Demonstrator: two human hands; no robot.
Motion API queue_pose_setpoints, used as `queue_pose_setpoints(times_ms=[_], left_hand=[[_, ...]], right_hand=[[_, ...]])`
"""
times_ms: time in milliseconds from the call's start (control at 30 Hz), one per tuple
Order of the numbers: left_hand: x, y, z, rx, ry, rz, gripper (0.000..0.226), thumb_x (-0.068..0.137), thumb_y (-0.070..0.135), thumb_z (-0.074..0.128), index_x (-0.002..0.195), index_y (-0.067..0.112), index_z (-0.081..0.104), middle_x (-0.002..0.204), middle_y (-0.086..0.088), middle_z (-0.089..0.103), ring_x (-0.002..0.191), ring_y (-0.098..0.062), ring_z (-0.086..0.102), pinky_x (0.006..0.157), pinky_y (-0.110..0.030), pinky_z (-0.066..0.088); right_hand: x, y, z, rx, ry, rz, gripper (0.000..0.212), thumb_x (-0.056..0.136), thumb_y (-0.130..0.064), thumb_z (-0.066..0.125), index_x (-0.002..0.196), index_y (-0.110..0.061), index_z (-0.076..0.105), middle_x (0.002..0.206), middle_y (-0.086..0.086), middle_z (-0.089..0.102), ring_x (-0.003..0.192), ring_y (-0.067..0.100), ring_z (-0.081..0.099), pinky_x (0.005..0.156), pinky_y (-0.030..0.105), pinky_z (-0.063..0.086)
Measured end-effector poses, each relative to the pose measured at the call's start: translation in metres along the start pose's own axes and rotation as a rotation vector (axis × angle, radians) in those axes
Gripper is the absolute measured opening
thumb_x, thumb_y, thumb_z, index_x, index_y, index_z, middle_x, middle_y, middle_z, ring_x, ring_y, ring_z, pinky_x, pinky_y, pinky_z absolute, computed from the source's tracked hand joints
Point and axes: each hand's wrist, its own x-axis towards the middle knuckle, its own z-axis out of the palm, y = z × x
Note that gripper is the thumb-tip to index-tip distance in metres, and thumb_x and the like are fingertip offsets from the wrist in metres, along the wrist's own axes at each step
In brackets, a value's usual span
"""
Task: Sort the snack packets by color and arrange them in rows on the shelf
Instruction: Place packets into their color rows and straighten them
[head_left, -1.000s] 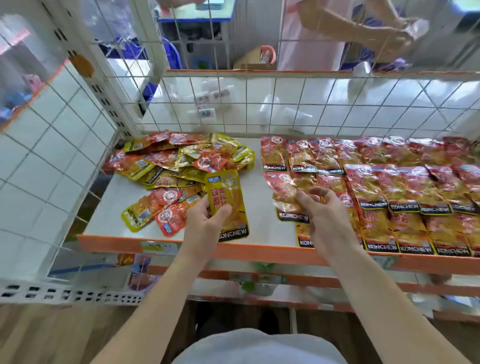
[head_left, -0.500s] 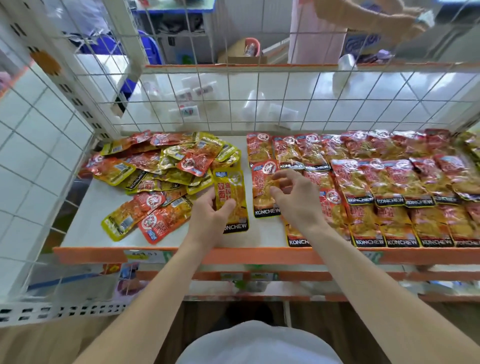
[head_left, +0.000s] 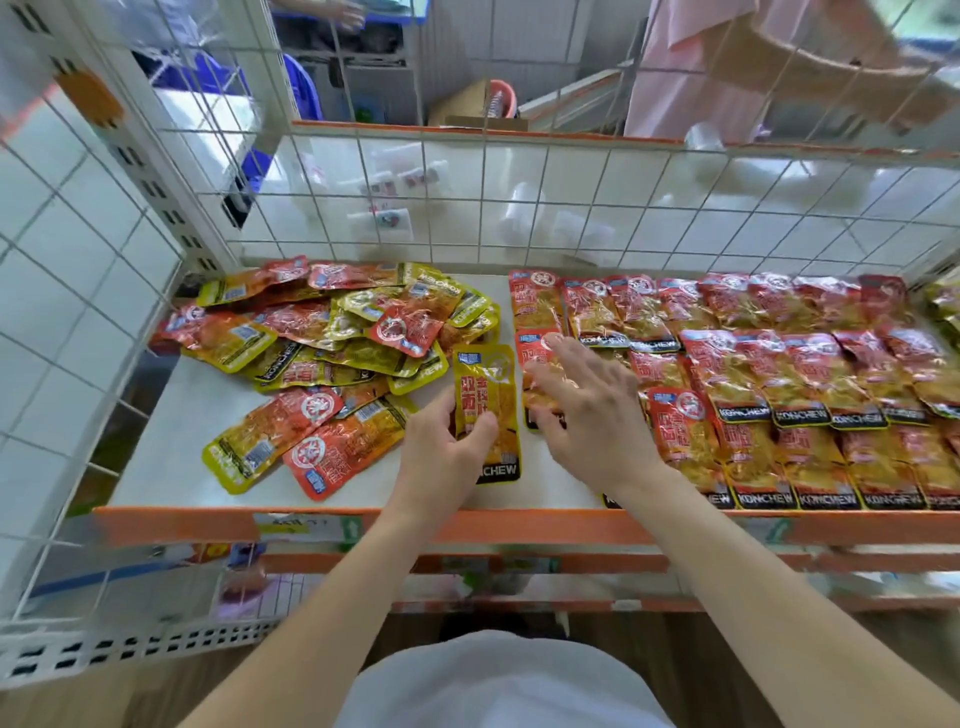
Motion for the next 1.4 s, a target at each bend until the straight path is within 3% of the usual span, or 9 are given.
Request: queue_pose_setpoints(times_ms=[133, 300, 567, 700, 800, 933, 1033, 1133, 1400], left_hand=[[-0.001, 0.001, 0.000, 0.001, -0.015, -0.002, 0.008, 0.090, 0.022, 0.060, 0.091, 0.025, 0.067, 0.076, 0.006, 0.069, 0.069, -0.019, 0.062, 0.067, -0.042, 0.054], [0.000, 0.003, -0.001, -0.014, -0.030, -0.011, 0.011, 0.088, 0.027, 0.059, 0.093, 0.024, 0.068, 0.081, -0.002, 0.071, 0.078, -0.026, 0.065, 0.073, -0.048, 0.057], [-0.005, 0.010, 0.008, -0.013, 0.068, -0.083, 0.032, 0.097, 0.012, 0.065, 0.118, 0.030, 0.049, 0.100, 0.018, 0.066, 0.085, 0.008, 0.066, 0.070, -0.005, 0.047], [-0.009, 0.027, 0.040, -0.024, 0.066, -0.111, 0.022, 0.098, 0.013, 0.062, 0.108, 0.032, 0.057, 0.092, 0.007, 0.073, 0.083, -0.011, 0.071, 0.076, -0.028, 0.057], [-0.013, 0.043, 0.084, -0.028, 0.042, -0.108, 0.019, 0.097, 0.012, 0.064, 0.108, 0.027, 0.062, 0.095, 0.002, 0.074, 0.089, -0.018, 0.071, 0.088, -0.046, 0.057], [-0.034, 0.066, 0.164, -0.037, 0.063, -0.083, 0.027, 0.092, 0.014, 0.070, 0.116, 0.022, 0.061, 0.100, 0.011, 0.065, 0.086, 0.004, 0.060, 0.083, -0.030, 0.053], [-0.060, 0.086, 0.238, -0.032, 0.014, -0.076, 0.028, 0.090, 0.013, 0.073, 0.114, 0.024, 0.062, 0.093, 0.008, 0.062, 0.076, -0.002, 0.059, 0.068, -0.021, 0.046], [-0.087, 0.107, 0.312, -0.034, -0.041, -0.085, 0.033, 0.088, 0.013, 0.076, 0.117, 0.024, 0.063, 0.090, 0.013, 0.060, 0.075, -0.006, 0.060, 0.068, -0.024, 0.048], [-0.133, 0.151, 0.449, -0.030, -0.155, -0.074, 0.026, 0.088, 0.019, 0.077, 0.110, 0.028, 0.067, 0.102, 0.010, 0.068, 0.083, -0.007, 0.064, 0.068, -0.024, 0.048]], right_hand=[[-0.002, -0.002, 0.002, 0.044, -0.129, 0.075, 0.051, 0.101, -0.034, 0.048, 0.151, -0.034, 0.038, 0.164, -0.013, 0.020, 0.151, 0.008, 0.017, 0.119, 0.058, -0.004], [-0.004, -0.003, -0.006, 0.117, -0.077, 0.071, 0.048, 0.099, -0.037, 0.052, 0.147, -0.034, 0.045, 0.162, -0.009, 0.028, 0.150, 0.011, 0.024, 0.119, 0.057, 0.000], [-0.028, 0.014, -0.040, 0.174, 0.080, 0.057, 0.050, 0.094, -0.041, 0.050, 0.143, -0.032, 0.049, 0.160, -0.005, 0.032, 0.149, 0.015, 0.027, 0.116, 0.059, 0.009], [-0.048, 0.041, -0.060, 0.174, 0.127, 0.077, 0.049, 0.094, -0.040, 0.052, 0.142, -0.031, 0.050, 0.162, -0.006, 0.029, 0.151, 0.015, 0.020, 0.115, 0.059, 0.010], [-0.074, 0.075, -0.079, 0.186, 0.136, 0.117, 0.051, 0.093, -0.040, 0.051, 0.144, -0.033, 0.047, 0.163, -0.007, 0.026, 0.152, 0.014, 0.015, 0.114, 0.057, 0.013], [-0.124, 0.131, -0.107, 0.178, 0.151, 0.141, 0.052, 0.094, -0.042, 0.046, 0.145, -0.037, 0.045, 0.163, -0.013, 0.024, 0.152, 0.010, 0.013, 0.116, 0.058, 0.014], [-0.168, 0.187, -0.133, 0.190, 0.206, 0.188, 0.050, 0.093, -0.039, 0.051, 0.142, -0.032, 0.051, 0.160, -0.010, 0.031, 0.151, 0.011, 0.017, 0.117, 0.056, 0.013], [-0.216, 0.244, -0.161, 0.171, 0.249, 0.259, 0.052, 0.093, -0.042, 0.051, 0.145, -0.033, 0.050, 0.161, -0.008, 0.031, 0.151, 0.013, 0.017, 0.119, 0.041, -0.001], [-0.317, 0.353, -0.219, 0.097, 0.254, 0.397, 0.049, 0.093, -0.042, 0.048, 0.141, -0.036, 0.051, 0.161, -0.009, 0.031, 0.150, 0.012, 0.014, 0.114, 0.040, 0.003]])
